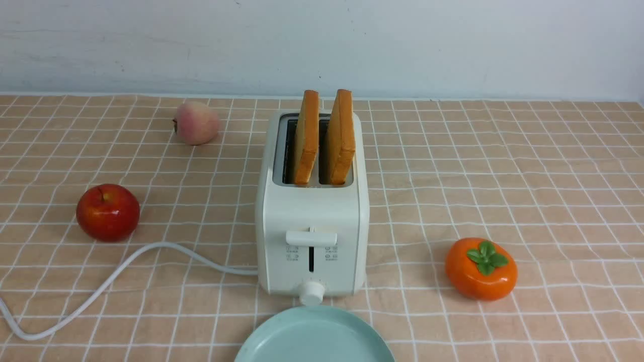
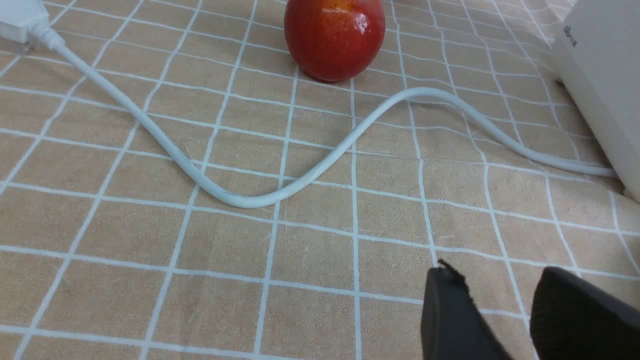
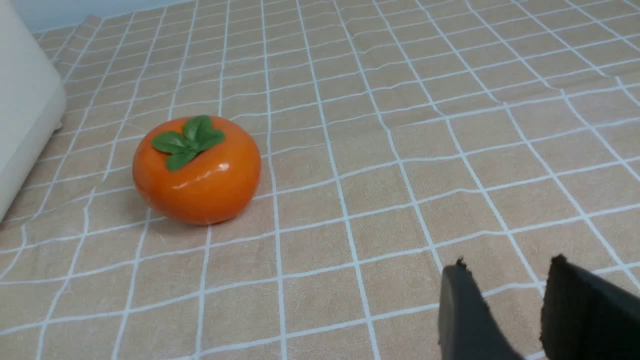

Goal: Take toasted bread from bread machine on light coffee tablecloth place on plate.
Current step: 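Reach for a toast slice standing in the toaster with the left gripper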

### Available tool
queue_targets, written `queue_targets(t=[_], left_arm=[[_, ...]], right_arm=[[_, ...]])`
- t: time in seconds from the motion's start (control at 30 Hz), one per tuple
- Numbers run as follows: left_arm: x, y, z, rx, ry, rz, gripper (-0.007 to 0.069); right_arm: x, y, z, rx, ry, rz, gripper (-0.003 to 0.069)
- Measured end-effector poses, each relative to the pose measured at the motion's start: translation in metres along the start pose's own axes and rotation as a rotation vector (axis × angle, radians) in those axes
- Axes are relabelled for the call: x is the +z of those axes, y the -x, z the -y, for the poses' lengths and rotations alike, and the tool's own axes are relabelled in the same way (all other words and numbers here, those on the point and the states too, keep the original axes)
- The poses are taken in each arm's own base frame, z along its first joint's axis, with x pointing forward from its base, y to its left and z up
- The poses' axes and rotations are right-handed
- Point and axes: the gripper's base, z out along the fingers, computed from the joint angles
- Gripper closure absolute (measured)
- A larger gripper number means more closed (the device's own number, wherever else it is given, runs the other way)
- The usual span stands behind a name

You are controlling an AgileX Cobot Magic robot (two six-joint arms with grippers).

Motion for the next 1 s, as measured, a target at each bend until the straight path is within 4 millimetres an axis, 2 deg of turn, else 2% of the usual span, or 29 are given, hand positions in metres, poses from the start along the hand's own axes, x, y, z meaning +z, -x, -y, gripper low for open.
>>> queue_targets(t=[0.7, 0.8, 0.9, 0.93, 1.0], left_arm=[[0.000, 0.002, 0.000, 0.043, 0.004, 0.027, 0.0386], [0.000, 0.008, 0.002, -0.009, -0.024, 0.084, 0.0386], [-0.003, 0.022, 0.007, -0.175, -0.096, 0.239, 0.0386], [-0.003, 0.022, 0.007, -0.184, -0.098, 0.238, 0.0386], [-0.008, 0.037, 0.007, -0.321, -0.153, 0.408, 0.0386]], right_arm=[[0.000, 0.000, 0.000, 0.000, 0.000, 0.000, 0.0419], [0.000, 0.000, 0.000, 0.000, 0.000, 0.000, 0.0419], [0.000, 0.000, 0.000, 0.000, 0.000, 0.000, 0.0419], [0.000, 0.000, 0.000, 0.000, 0.000, 0.000, 0.0419], [0.000, 0.000, 0.000, 0.000, 0.000, 0.000, 0.0419]])
